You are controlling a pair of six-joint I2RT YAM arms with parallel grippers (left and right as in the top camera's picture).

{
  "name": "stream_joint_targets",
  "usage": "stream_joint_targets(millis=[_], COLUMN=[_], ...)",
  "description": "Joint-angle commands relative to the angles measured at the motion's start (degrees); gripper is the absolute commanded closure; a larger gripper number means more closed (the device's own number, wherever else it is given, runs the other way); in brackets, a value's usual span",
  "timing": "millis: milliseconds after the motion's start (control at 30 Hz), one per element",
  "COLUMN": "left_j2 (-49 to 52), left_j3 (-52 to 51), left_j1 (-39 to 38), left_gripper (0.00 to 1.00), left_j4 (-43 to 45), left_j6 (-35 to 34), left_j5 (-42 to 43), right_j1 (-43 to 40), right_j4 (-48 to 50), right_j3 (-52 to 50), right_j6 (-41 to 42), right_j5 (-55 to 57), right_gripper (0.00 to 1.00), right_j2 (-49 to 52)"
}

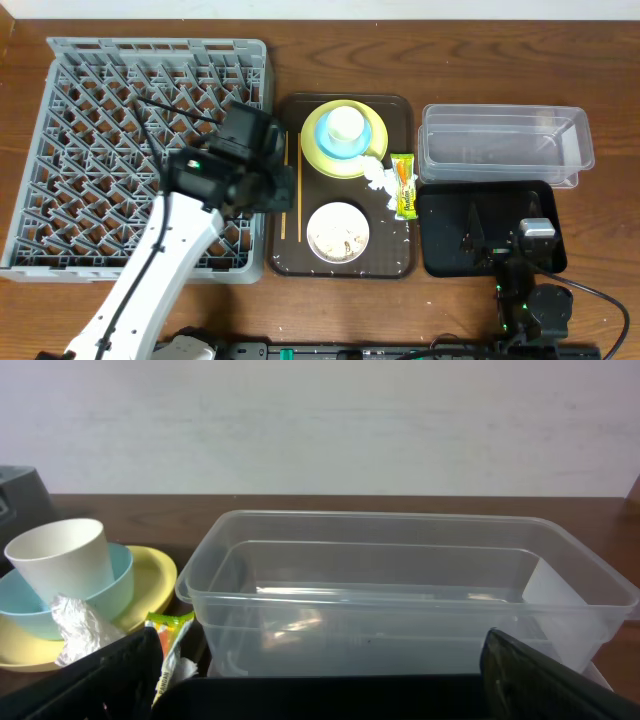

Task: Sort waste into correct bins and load items into the dishwasher
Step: 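Reach the left gripper over the tray to the first wooden chopstick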

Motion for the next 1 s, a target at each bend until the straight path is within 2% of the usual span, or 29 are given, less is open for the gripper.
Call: stream_joint_targets(millis=[0, 300, 967], left_j2=[0.2, 2.3, 21.0], left_j3=[-2.5, -7.0, -7.1], left_j1=[-3.9, -8.3, -8.3], left_gripper=[0.73, 0.74, 0.79], left_j4=[3.5, 11.5, 21.2], left_j6=[-6.6, -10.6, -9.7], left_j5=[-9.2, -18.0, -17.9], right_j1=[0.2, 0.2, 0.2], right_j4=[-0.3, -0.3, -0.3], right_j3=[-0.1, -0.1, -0.1], right_j6=[0.8, 0.8, 0.7], right_j5=[0.3, 0.3, 0.3], right_gripper=[0.01, 0.01, 0.01], right_j2=[-0.1, -0.1, -0.1])
